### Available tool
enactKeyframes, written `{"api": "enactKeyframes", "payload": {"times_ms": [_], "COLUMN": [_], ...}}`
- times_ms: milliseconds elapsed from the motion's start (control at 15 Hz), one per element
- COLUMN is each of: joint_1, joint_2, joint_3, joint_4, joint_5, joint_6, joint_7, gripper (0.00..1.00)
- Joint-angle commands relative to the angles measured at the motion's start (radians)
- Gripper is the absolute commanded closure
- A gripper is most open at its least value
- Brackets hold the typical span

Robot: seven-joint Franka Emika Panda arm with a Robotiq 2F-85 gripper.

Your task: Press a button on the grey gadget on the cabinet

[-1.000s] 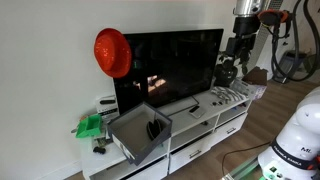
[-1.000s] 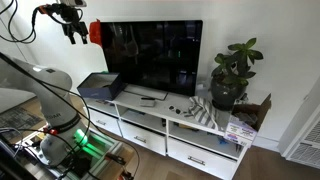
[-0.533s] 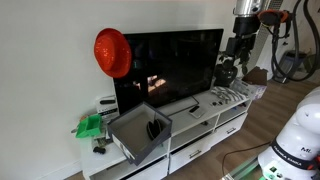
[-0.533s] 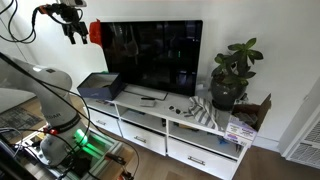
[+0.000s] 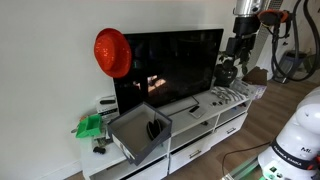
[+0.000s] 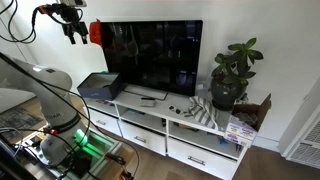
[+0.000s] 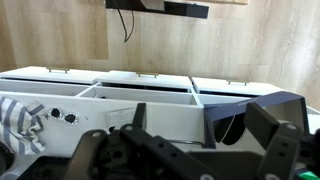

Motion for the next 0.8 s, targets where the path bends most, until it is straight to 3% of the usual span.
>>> {"api": "enactKeyframes", "payload": {"times_ms": [0,733], "joint_1": [0.005,-0.021], "joint_2": [0.055,0.387], "joint_3": [-0.01,-0.107], "joint_4": [-0.006,-0.099], "joint_5": [0.007,-0.008], "joint_6": [0.025,0.416], "joint_7": [-0.023,-0.145], "gripper": [0.0,0.0]}}
